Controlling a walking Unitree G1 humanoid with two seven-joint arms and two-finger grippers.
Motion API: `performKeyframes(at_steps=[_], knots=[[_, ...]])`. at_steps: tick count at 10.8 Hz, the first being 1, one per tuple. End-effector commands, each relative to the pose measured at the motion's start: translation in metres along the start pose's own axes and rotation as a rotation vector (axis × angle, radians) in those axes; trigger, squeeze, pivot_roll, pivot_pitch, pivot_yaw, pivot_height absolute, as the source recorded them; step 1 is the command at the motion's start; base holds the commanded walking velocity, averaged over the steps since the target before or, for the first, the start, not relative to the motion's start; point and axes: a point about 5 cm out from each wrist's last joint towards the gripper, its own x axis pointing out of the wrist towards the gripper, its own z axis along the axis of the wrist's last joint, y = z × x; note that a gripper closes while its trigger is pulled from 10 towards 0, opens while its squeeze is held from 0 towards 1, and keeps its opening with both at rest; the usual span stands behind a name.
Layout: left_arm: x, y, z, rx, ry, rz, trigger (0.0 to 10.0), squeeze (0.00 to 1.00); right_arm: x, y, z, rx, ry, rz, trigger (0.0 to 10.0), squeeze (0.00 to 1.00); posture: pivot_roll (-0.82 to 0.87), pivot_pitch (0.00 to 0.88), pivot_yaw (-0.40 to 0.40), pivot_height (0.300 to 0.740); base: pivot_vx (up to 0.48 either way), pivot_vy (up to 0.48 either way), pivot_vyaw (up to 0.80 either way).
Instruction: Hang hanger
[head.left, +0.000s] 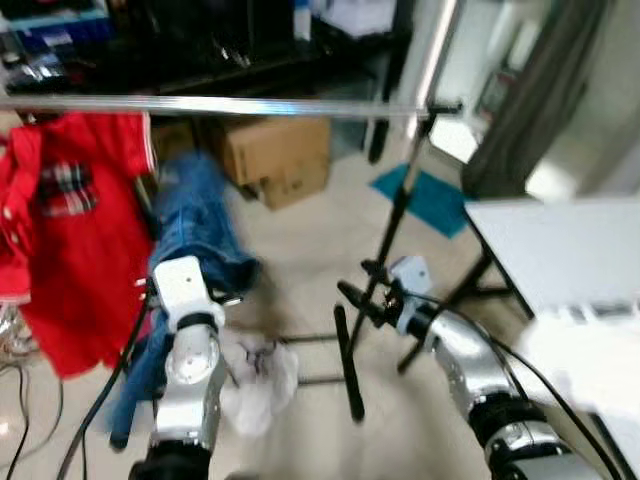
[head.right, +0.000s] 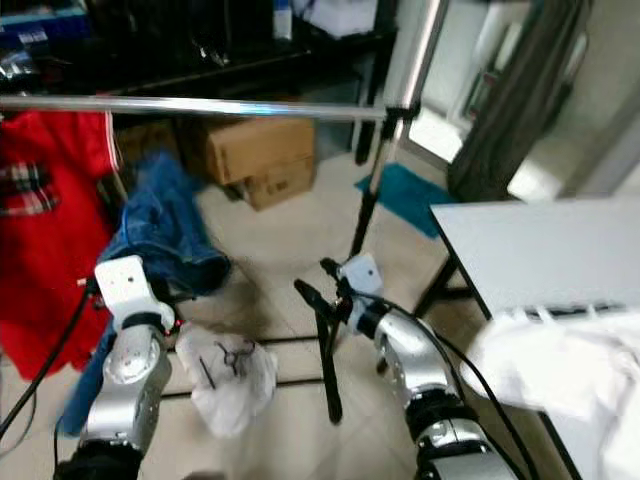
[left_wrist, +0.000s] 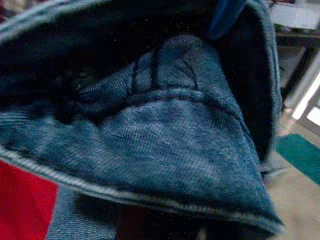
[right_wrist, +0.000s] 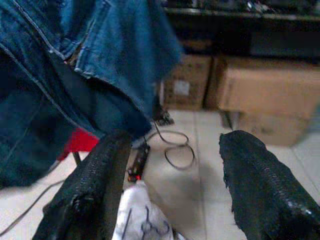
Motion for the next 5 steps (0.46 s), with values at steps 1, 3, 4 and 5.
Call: performKeyframes(at_steps=[1,3,4,5], knots=[[0.0053,0.0066,0.0097,0.018,-0.047,0.011,10.0,0.0,0.0075,0.0036,0.0071,-0.009,-0.028,0.015,10.0,0.0,0.19,0.0,-0.035,0.74,0.431,0.0,0.0],[0.0072,0.0068,0.0131,0.027,-0.062,0.008,10.0,0.0,0.008,0.0035,0.0081,-0.01,-0.032,0.015,10.0,0.0,0.18,0.0,-0.036,0.74,0.431,0.0,0.0],[0.0078,0.0067,0.0143,0.035,-0.069,0.005,10.0,0.0,0.0081,0.0032,0.0084,-0.01,-0.033,0.014,10.0,0.0,0.19,0.0,-0.036,0.74,0.431,0.0,0.0],[0.008,0.0057,0.0171,0.059,-0.086,-0.009,10.0,0.0,0.0082,0.0034,0.0083,-0.01,-0.033,0.014,10.0,0.0,0.19,0.0,-0.036,0.74,0.428,0.0,0.0]])
